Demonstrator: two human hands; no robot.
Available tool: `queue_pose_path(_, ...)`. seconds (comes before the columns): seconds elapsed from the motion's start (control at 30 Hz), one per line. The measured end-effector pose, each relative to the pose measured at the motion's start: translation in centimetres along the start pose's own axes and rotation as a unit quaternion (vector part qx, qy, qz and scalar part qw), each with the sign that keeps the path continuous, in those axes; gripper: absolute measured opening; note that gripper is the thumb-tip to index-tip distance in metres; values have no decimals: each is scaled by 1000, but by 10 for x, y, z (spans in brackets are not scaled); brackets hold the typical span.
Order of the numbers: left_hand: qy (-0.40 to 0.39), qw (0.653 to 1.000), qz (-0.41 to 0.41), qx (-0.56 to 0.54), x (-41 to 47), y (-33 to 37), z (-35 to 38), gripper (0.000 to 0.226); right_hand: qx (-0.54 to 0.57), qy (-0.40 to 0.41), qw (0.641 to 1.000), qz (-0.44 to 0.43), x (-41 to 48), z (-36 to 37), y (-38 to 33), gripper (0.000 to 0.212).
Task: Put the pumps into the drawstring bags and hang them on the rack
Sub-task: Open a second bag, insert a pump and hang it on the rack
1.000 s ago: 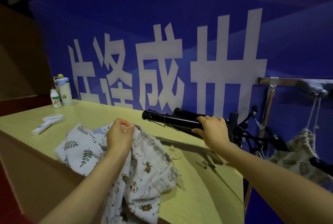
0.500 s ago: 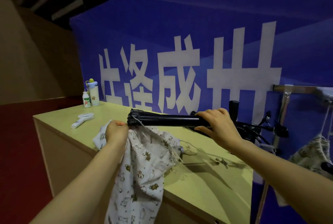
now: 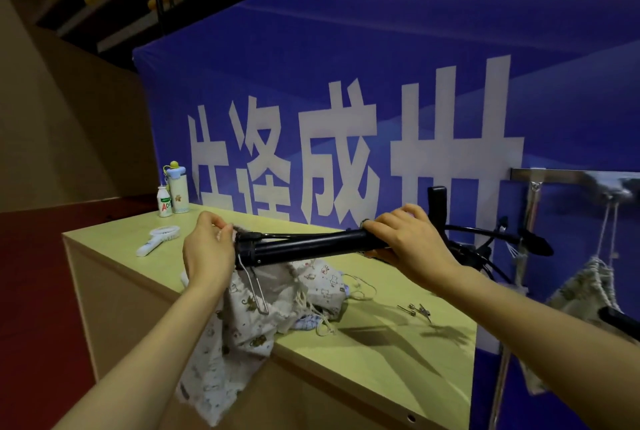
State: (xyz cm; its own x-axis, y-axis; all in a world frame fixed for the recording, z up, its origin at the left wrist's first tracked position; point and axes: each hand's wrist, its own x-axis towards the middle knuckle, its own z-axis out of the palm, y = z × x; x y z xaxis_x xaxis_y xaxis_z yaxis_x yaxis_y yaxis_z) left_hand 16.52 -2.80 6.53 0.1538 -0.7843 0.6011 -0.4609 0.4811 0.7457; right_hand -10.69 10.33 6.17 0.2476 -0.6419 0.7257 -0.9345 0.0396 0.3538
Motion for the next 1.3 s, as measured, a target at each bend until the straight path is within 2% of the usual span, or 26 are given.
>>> queue_pose_path(0.17,-45,999,14,-15,-2,8,3,8,-14,10,999,-43,-4,0,-10,47)
queue_pose_path(0.47,-176,981,49,-58,-24,22,16,9,-27,-52,998,-26,13,-1,-20,42)
queue_pose_path(0.63,-202,973,42,-103,-41,35,29,11,-47,-30,995,-87,21,0,-34,38)
queue_pose_path(0.77,-245,960,96,-98,-51,43,32,8,-40,-5,994,-106,30,-6,-43,35)
queue_pose_path(0.9,-311,932,184,-13,-46,39,27,39,-43,5,992,-120,36,-10,-39,31)
queue_pose_path(0.97,-336,911,232,50,-45,37,29,48,-38,8,990,-139,38,-12,-41,30)
queue_pose_path(1.03,-340,900,255,96,-46,36,33,45,-40,14,985,-167,40,-12,-46,24)
queue_pose_path(1.1,-322,907,249,105,-47,34,35,44,-38,37,982,-179,40,-12,-50,20)
queue_pose_path(1.17,-287,925,239,76,-48,33,36,44,-22,87,984,-152,36,-12,-58,22)
queue_pose_path(1.23,-248,943,217,41,-46,32,34,42,41,148,984,-91,26,-11,-65,21)
queue_pose_path(1.27,-235,950,203,30,-44,31,32,41,89,127,987,-47,20,-11,-70,22)
queue_pose_path(1.3,-225,955,191,23,-41,30,31,41,149,54,987,6,12,-10,-74,27)
